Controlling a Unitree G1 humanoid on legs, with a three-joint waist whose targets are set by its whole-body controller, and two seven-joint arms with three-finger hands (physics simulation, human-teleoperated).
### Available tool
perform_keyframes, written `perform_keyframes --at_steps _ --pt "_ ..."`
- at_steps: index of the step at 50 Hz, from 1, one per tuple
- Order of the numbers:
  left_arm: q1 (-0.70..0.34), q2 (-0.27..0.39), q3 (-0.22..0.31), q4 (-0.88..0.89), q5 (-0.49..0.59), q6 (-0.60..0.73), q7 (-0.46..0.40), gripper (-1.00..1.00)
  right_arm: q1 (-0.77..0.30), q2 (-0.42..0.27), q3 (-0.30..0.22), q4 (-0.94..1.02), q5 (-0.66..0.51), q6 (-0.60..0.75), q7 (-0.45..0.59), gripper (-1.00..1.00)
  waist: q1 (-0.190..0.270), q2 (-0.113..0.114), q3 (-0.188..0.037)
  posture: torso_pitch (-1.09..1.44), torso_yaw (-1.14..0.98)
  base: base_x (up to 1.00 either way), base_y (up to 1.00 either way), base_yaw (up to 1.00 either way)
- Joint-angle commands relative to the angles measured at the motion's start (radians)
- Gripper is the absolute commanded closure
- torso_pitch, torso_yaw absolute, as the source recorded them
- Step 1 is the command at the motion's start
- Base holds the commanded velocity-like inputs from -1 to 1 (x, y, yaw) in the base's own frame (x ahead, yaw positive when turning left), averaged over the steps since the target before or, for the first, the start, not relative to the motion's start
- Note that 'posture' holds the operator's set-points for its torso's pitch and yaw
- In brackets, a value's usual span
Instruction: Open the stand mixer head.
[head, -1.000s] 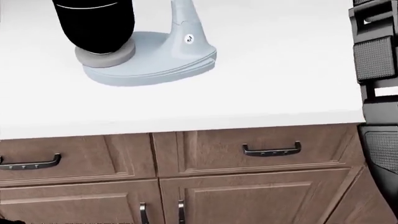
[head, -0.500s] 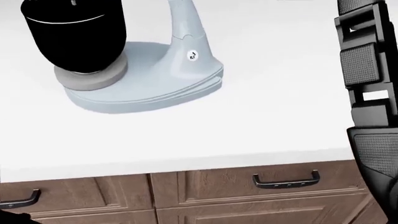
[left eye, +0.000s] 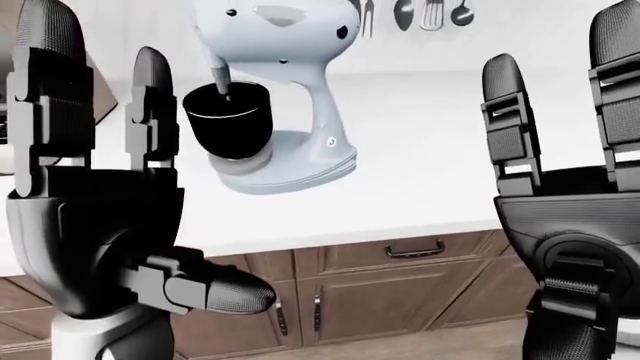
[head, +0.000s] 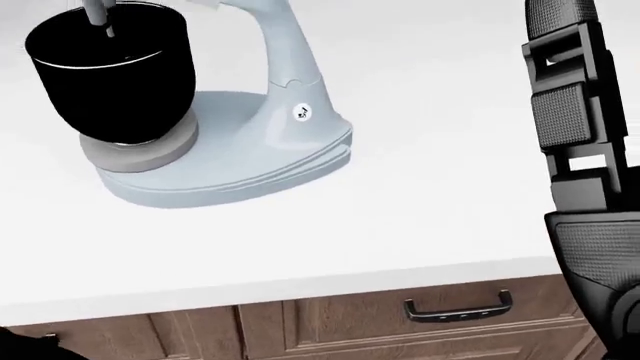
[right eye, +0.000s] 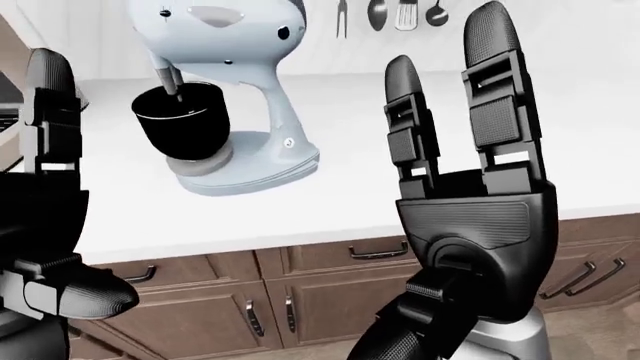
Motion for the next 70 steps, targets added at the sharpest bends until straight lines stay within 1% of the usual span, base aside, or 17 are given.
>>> perform_keyframes --at_steps 1,6,10,22,28,38,42,45,47,48,50,56,63,65,66,68,70 --pt "-0.014 0.005 0.0 -0.025 -0.002 -0.023 -0.004 -1.0 -0.011 -0.005 -0.014 -0.022 -0.007 -0.018 0.01 -1.0 0.0 0.001 -0.017 -0.09 0.0 0.0 0.0 0.0" --pt "-0.014 0.009 0.0 -0.025 -0.006 -0.026 -0.001 -1.0 -0.009 -0.005 -0.013 -0.022 -0.005 -0.018 0.013 -1.0 0.002 0.001 -0.052 -0.14 0.0 0.0 0.0 0.0" --pt "-0.013 0.009 0.0 -0.025 -0.005 -0.026 -0.001 -1.0 -0.008 -0.006 -0.014 -0.022 -0.002 -0.019 0.013 -1.0 0.003 0.0 -0.085 -0.18 0.0 0.0 0.0 0.0" --pt "-0.014 0.01 0.0 -0.025 -0.009 -0.026 0.0 -1.0 -0.007 -0.011 -0.008 -0.022 -0.003 -0.024 0.011 -1.0 -0.002 0.005 -0.203 -0.3 0.0 0.0 0.0 0.0" --pt "-0.014 0.01 0.006 -0.025 -0.012 -0.024 -0.001 -1.0 -0.006 -0.01 -0.005 -0.022 -0.006 -0.024 0.011 -1.0 -0.002 0.007 -0.243 -0.36 0.0 0.0 0.0 0.0" --pt "-0.016 0.004 0.01 -0.023 -0.007 -0.02 -0.006 -1.0 -0.005 -0.006 -0.006 -0.022 -0.009 -0.019 0.014 -1.0 0.001 0.007 -0.291 -0.46 0.0 0.0 0.0 0.0" --pt "-0.021 0.007 0.017 -0.018 -0.012 -0.019 -0.006 -1.0 -0.001 -0.006 0.002 -0.022 -0.017 -0.02 0.018 -1.0 0.002 0.007 -0.308 -0.5 0.0 0.0 0.0 0.0" --pt "-0.031 0.013 0.025 -0.014 -0.022 -0.014 0.002 -1.0 -0.008 0.004 -0.005 -0.022 -0.014 -0.004 0.017 -1.0 0.004 0.008 -0.321 -0.53 0.0 0.0 0.0 0.0" --pt "-0.029 0.016 0.023 -0.023 -0.026 -0.011 0.007 -1.0 -0.005 0.001 -0.001 -0.022 -0.017 -0.009 0.018 -1.0 0.004 0.008 -0.33 -0.55 0.0 0.0 0.0 0.0" --pt "-0.022 0.016 0.014 -0.024 -0.023 -0.017 0.006 -1.0 0.007 -0.004 0.018 -0.022 -0.031 -0.026 0.024 -1.0 0.004 0.008 -0.334 -0.56 0.0 0.0 0.0 0.0" --pt "-0.028 0.024 0.013 -0.024 -0.028 -0.017 0.015 -1.0 0.005 -0.017 0.03 -0.022 -0.031 -0.039 0.014 -1.0 0.005 0.008 -0.342 -0.58 0.0 0.0 0.0 0.0" --pt "-0.02 0.009 0.011 -0.023 -0.015 -0.02 -0.001 -1.0 0.012 -0.008 0.027 -0.022 -0.033 -0.033 0.022 -1.0 0.006 0.009 -0.367 -0.64 0.0 0.0 0.0 0.0" --pt "-0.01 0.014 0.001 -0.025 -0.004 -0.042 -0.003 -1.0 0.013 -0.005 0.027 -0.022 -0.037 -0.023 0.024 -1.0 0.006 0.01 -0.386 -0.65 0.0 0.0 0.0 0.0" --pt "-0.01 0.013 0.001 -0.025 -0.004 -0.042 -0.002 -1.0 0.003 -0.002 0.025 -0.022 -0.052 0.008 0.013 -1.0 0.006 0.01 -0.389 -0.65 0.0 0.0 0.0 0.0" --pt "-0.01 0.01 0.001 -0.025 -0.002 -0.04 -0.004 -1.0 -0.019 0.006 0.016 -0.022 -0.065 0.069 -0.004 -1.0 0.005 0.01 -0.39 -0.65 0.0 0.0 0.0 0.0" --pt "-0.013 0.005 0.002 -0.025 0.004 -0.035 -0.007 -1.0 -0.054 0.028 -0.004 -0.022 -0.043 0.146 -0.028 -1.0 0.005 0.011 -0.393 -0.65 0.0 0.0 0.0 0.0" --pt "-0.02 0.01 0.01 -0.025 -0.004 -0.031 0.001 -1.0 -0.074 0.06 0.001 -0.022 -0.068 0.23 -0.037 -1.0 0.004 0.01 -0.394 -0.65 0.0 0.0 0.0 0.0"
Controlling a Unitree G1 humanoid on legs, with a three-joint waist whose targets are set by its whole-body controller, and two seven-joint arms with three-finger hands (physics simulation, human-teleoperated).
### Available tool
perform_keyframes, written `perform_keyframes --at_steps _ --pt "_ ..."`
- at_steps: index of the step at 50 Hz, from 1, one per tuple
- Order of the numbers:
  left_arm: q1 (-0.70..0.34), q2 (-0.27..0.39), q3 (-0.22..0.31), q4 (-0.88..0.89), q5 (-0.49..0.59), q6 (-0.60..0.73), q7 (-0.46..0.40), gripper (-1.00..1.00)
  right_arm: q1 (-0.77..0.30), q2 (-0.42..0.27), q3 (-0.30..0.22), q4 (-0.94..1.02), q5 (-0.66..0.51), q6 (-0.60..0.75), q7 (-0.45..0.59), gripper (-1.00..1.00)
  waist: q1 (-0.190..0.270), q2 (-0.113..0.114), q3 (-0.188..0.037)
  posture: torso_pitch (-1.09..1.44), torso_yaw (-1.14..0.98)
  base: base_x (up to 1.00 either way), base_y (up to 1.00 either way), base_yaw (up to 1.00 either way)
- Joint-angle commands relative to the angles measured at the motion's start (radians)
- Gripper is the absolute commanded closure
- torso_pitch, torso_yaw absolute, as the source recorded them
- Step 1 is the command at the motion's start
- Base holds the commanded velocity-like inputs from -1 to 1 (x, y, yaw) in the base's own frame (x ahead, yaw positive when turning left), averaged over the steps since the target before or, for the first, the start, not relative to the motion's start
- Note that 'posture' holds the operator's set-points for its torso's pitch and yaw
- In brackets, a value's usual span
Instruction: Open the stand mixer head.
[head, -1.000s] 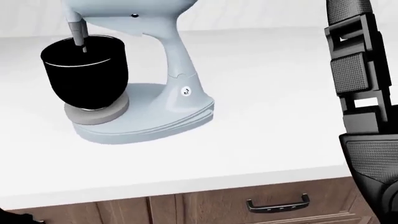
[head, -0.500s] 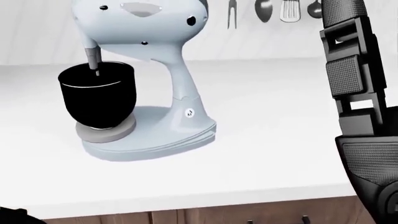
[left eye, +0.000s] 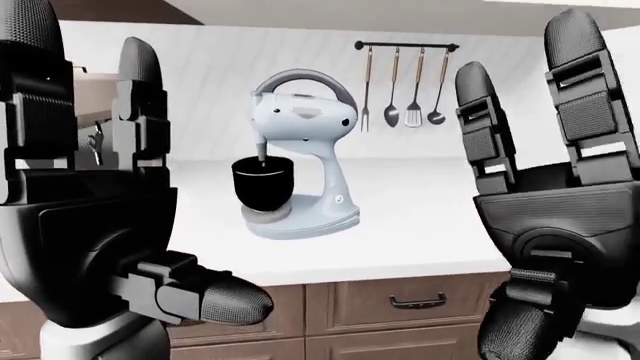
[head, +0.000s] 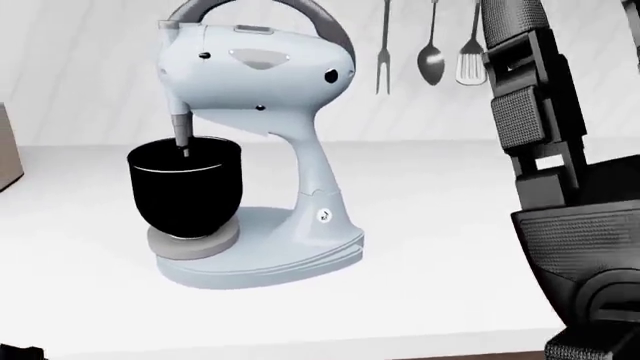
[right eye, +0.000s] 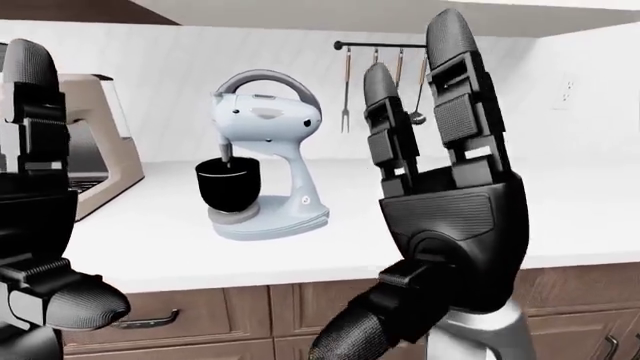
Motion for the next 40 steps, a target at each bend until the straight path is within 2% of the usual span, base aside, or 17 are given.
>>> perform_keyframes --at_steps 1,7,12,15,20,25,29,34,40 --pt "-0.021 0.01 0.003 -0.008 -0.006 -0.009 0.009 -1.0 -0.022 0.027 0.003 -0.002 -0.042 0.09 0.002 -1.0 0.001 0.001 0.012 -0.65 0.0 0.0 0.0 0.0" --pt "-0.022 0.026 -0.001 -0.008 -0.012 -0.017 0.024 -1.0 -0.054 0.084 0.046 -0.002 -0.132 0.181 0.043 -1.0 0.002 0.002 0.009 -0.65 0.0 0.0 0.0 0.0" --pt "-0.017 0.021 -0.006 -0.009 -0.01 -0.02 0.023 -1.0 -0.048 0.197 0.02 -0.002 -0.248 0.304 0.146 -1.0 0.005 0.005 0.008 -0.65 0.0 0.0 0.0 0.0" --pt "-0.022 0.022 0.001 -0.009 -0.012 -0.015 0.024 -1.0 -0.065 0.272 -0.023 0.0 -0.292 0.383 0.204 -1.0 0.007 0.007 0.006 -0.65 0.0 0.0 0.0 0.0" --pt "-0.025 0.019 0.003 -0.008 -0.012 -0.012 0.02 -1.0 -0.063 0.312 -0.026 0.019 -0.353 0.394 0.261 -1.0 0.008 0.012 0.004 -0.65 0.0 0.0 0.0 0.0" --pt "-0.024 0.019 0.005 -0.009 -0.013 -0.012 0.022 -1.0 -0.086 0.323 -0.023 0.08 -0.401 0.385 0.299 -1.0 0.006 0.018 0.001 -0.65 0.0 0.0 0.0 0.0" --pt "-0.026 0.018 0.006 -0.009 -0.014 -0.011 0.022 -1.0 -0.101 0.337 -0.021 0.092 -0.39 0.413 0.295 -1.0 0.006 0.021 0.0 -0.65 0.0 0.0 0.0 0.0" --pt "-0.025 0.012 0.003 -0.009 -0.008 -0.009 0.019 -1.0 -0.112 0.346 -0.037 0.108 -0.278 0.476 0.26 -1.0 0.005 0.023 -0.001 -0.65 0.0 0.0 0.0 0.0" --pt "-0.028 0.011 0.005 -0.009 -0.007 -0.005 0.019 -1.0 -0.118 0.344 -0.03 0.149 -0.23 0.479 0.22 -1.0 0.003 0.023 -0.002 -0.65 0.0 0.0 0.0 0.0"
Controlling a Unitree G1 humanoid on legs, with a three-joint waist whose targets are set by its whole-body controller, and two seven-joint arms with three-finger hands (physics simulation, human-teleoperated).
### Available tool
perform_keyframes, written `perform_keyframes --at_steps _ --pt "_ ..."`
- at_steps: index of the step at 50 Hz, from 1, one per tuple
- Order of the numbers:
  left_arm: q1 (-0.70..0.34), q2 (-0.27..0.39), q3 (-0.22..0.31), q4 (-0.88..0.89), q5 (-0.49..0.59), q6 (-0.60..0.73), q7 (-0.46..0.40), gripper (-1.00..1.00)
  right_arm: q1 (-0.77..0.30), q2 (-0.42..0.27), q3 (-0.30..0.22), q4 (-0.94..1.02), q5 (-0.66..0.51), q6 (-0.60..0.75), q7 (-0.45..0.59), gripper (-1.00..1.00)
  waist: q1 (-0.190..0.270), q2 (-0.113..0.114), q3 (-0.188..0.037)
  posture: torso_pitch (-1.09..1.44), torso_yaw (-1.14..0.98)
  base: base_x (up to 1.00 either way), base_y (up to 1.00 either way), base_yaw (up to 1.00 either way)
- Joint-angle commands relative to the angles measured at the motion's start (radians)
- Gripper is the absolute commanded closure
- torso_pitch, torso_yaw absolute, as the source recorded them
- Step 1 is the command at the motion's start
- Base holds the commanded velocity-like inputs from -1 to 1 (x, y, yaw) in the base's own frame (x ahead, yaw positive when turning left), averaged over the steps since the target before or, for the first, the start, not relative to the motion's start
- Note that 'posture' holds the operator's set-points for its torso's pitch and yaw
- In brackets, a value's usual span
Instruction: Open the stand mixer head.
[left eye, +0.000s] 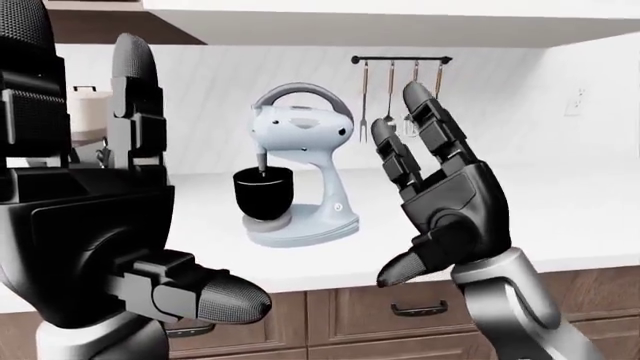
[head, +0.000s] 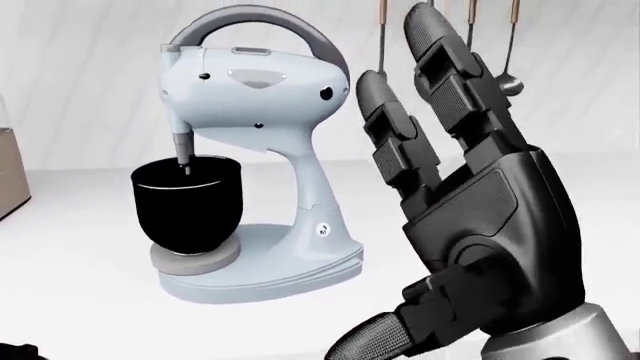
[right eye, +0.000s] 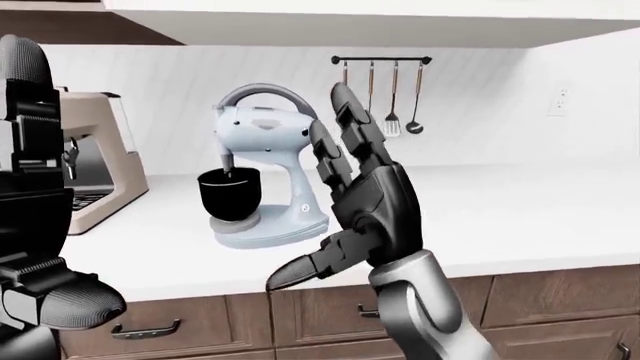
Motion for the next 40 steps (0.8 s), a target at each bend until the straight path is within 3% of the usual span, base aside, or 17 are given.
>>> perform_keyframes --at_steps 1,21,30,40 --pt "-0.019 0.005 0.003 -0.004 -0.001 -0.008 0.002 -1.0 -0.02 -0.001 0.0 0.021 0.004 -0.034 -0.007 -1.0 0.0 0.002 0.013 -0.65 0.0 0.0 0.0 0.0" --pt "-0.013 0.001 -0.003 -0.004 0.003 -0.011 -0.001 -1.0 0.038 0.014 0.029 0.124 -0.076 -0.113 0.057 -1.0 0.004 0.001 0.012 -0.65 0.0 0.0 0.0 0.0" --pt "-0.01 -0.005 -0.002 -0.002 0.005 -0.011 -0.005 -1.0 0.115 0.028 0.073 0.124 -0.149 -0.151 0.117 -1.0 0.004 0.002 0.009 -0.65 0.0 0.0 0.0 0.0" --pt "-0.009 -0.01 -0.001 0.002 0.006 -0.011 -0.009 -1.0 0.07 0.038 0.065 0.171 -0.172 -0.144 0.131 -1.0 0.001 0.004 0.008 -0.65 0.0 0.0 0.0 0.0"
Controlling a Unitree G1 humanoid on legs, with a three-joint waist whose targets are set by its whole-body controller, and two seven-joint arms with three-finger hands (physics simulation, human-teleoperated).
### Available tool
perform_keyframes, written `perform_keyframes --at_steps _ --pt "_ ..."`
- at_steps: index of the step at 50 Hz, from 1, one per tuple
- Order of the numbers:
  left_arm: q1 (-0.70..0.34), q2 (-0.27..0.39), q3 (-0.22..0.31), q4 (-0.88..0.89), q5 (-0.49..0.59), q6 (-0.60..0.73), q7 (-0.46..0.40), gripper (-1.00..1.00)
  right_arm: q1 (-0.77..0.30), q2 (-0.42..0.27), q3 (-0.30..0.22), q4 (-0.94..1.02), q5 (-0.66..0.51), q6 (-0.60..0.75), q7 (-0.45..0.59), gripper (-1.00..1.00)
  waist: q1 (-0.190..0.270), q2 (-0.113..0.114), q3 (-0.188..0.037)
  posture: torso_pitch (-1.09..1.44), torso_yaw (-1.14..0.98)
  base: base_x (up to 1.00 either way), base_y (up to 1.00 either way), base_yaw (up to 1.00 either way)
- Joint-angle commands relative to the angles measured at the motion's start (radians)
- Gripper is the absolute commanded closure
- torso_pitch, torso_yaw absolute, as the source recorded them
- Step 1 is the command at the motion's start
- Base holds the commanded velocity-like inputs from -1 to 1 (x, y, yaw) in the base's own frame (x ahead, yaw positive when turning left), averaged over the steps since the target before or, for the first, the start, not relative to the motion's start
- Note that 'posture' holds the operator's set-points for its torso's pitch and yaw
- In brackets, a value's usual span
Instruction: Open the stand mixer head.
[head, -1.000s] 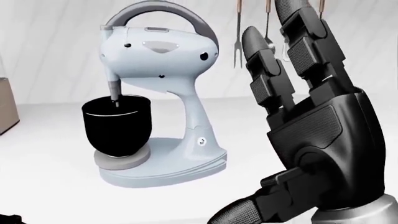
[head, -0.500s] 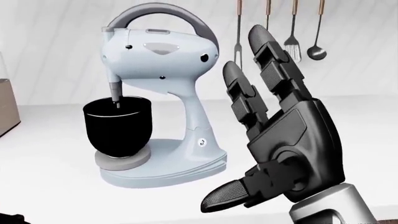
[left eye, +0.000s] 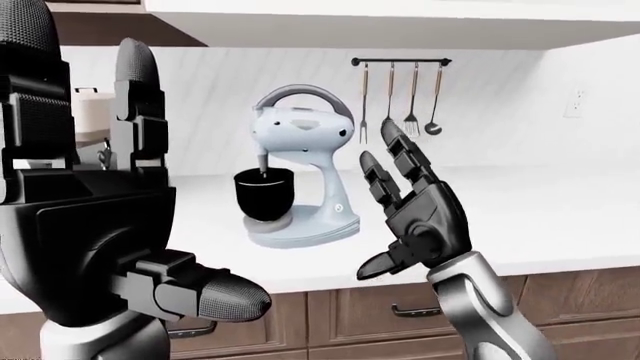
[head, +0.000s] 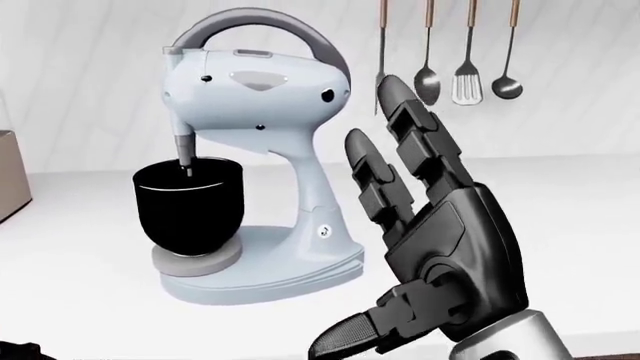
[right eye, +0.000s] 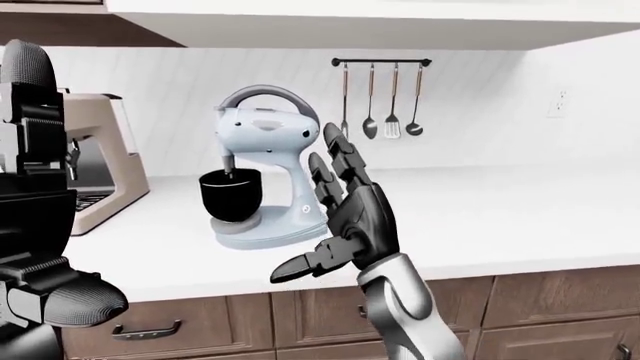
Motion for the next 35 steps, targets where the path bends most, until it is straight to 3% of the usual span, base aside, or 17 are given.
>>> perform_keyframes --at_steps 1,15,35 --pt "-0.018 0.004 0.0 -0.007 0.0 -0.008 0.001 -1.0 -0.04 0.001 -0.014 -0.011 0.003 -0.025 -0.004 -1.0 0.0 0.003 0.012 -0.65 0.0 0.0 0.0 0.0" --pt "-0.022 0.005 0.002 -0.004 0.001 -0.007 0.003 -1.0 -0.022 0.004 -0.001 0.123 -0.063 -0.129 0.051 -1.0 0.002 0.002 0.014 -0.65 0.0 0.0 0.0 0.0" --pt "-0.022 0.006 0.003 -0.009 0.001 -0.005 0.002 -1.0 -0.021 0.018 0.015 0.175 -0.084 -0.157 0.059 -1.0 0.001 0.004 0.012 -0.65 0.0 0.0 0.0 0.0"
